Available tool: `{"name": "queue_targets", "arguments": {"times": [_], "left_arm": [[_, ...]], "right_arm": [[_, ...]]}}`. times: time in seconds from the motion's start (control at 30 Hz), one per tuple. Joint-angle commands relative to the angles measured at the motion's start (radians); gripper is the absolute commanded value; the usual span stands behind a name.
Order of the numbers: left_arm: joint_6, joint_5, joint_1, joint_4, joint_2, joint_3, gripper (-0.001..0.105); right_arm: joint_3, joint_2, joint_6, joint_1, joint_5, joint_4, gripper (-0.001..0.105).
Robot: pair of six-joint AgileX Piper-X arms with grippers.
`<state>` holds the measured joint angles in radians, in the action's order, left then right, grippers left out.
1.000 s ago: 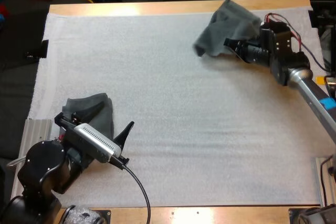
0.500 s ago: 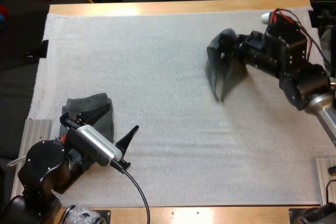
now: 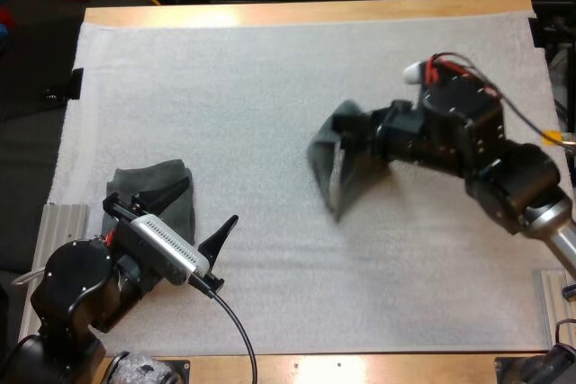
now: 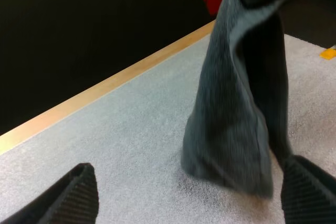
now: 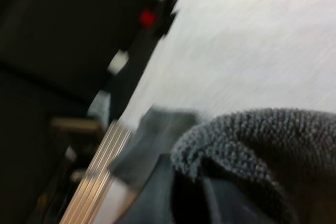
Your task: Pick towel from pile, fold and stack
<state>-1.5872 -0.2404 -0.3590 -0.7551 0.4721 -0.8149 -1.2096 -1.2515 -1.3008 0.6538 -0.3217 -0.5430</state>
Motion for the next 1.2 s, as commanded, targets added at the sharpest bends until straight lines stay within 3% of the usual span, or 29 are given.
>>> {"name": "queue_targets", "arguments": {"times": [0.0, 0.13, 0.33, 0.4, 0.5, 0.83, 1.17], "left_arm": [[-0.008, -0.004, -0.003, 0.007, 0.0, -0.009, 0.07], [-0.008, -0.004, -0.003, 0.007, 0.0, -0.009, 0.07], [-0.008, -0.004, -0.003, 0.007, 0.0, -0.009, 0.07], [-0.008, -0.004, -0.003, 0.007, 0.0, -0.009, 0.07], [-0.008, -0.004, -0.003, 0.007, 0.0, -0.009, 0.07], [-0.008, -0.095, -0.003, 0.005, 0.0, -0.009, 0.07], [-0.09, -0.149, -0.003, -0.08, 0.073, -0.009, 0.07]], "right_arm": [[-0.001, 0.007, -0.015, 0.023, -0.014, -0.015, 0.001], [-0.001, -0.012, -0.106, 0.09, 0.041, -0.123, 0.001], [0.001, -0.044, -0.208, 0.105, 0.308, -0.323, 0.001], [0.015, -0.044, -0.285, 0.106, 0.407, -0.356, 0.001], [0.044, -0.044, -0.331, 0.106, 0.47, -0.396, 0.001], [0.22, -0.044, -0.309, 0.106, 0.639, -0.419, 0.001], [0.273, -0.042, -0.275, 0.106, 0.639, -0.434, 0.001]]}}
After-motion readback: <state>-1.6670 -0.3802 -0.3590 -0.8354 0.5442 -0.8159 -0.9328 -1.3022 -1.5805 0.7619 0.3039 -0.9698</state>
